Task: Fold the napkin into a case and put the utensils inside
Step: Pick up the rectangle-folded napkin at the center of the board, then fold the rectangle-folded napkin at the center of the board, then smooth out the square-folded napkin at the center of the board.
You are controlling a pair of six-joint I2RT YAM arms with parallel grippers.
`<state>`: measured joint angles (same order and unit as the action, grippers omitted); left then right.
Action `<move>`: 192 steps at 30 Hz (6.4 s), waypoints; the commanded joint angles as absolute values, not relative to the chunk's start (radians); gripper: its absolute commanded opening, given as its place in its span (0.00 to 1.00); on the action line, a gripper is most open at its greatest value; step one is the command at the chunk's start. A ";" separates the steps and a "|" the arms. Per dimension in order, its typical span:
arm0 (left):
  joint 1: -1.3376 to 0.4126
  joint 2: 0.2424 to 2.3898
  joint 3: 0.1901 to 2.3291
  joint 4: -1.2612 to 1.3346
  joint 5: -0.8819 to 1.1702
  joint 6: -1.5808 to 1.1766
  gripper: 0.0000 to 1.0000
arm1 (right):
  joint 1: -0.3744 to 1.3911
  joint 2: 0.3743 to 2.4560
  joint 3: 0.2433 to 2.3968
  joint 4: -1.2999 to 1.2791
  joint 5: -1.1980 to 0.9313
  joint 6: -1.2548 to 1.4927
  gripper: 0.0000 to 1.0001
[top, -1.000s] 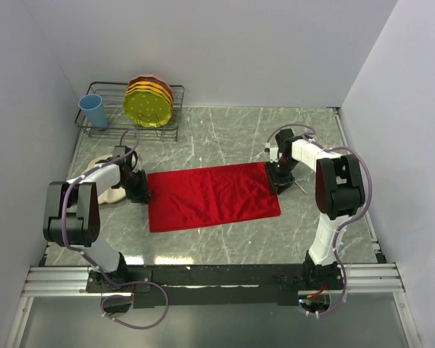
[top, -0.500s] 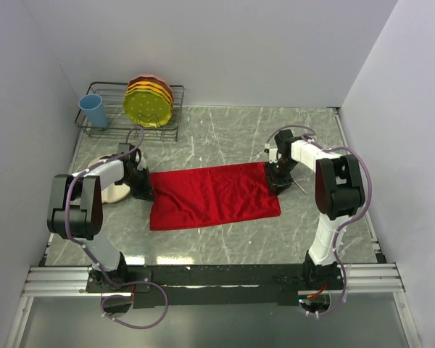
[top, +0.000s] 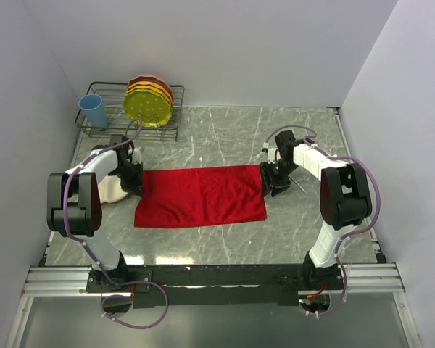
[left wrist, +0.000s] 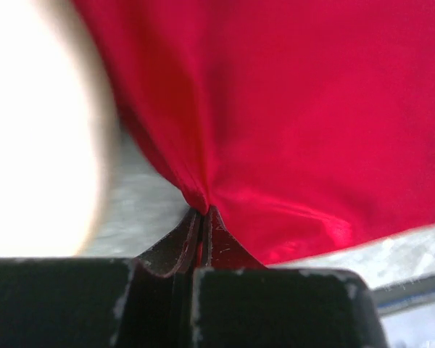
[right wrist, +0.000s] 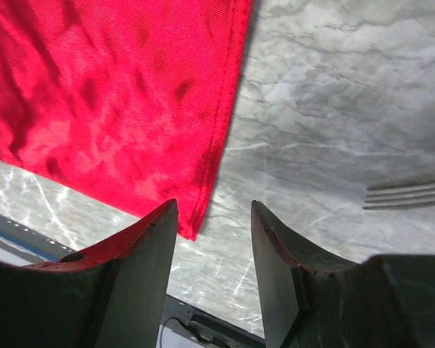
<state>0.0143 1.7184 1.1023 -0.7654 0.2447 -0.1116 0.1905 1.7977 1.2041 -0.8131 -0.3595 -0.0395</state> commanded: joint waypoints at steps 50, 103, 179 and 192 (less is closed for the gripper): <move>-0.664 2.102 1.565 -0.399 0.683 -0.750 0.01 | 0.206 1.939 1.178 -0.762 -0.439 0.041 0.11; -0.535 1.849 1.465 -0.347 0.661 -0.603 0.58 | 0.127 1.738 1.321 -0.950 -0.411 -0.046 0.41; -1.132 1.937 1.149 0.074 0.167 0.407 0.22 | 0.127 1.878 1.117 -0.810 -0.429 0.052 0.05; -1.106 1.868 1.149 0.124 0.189 0.321 0.19 | 0.133 1.867 1.109 -0.805 -0.403 0.057 0.00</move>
<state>-1.1152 1.9289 1.1240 0.0677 0.1616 0.3672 0.1307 1.8793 1.1362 -0.8227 -0.4526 0.0589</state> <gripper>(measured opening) 0.191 0.008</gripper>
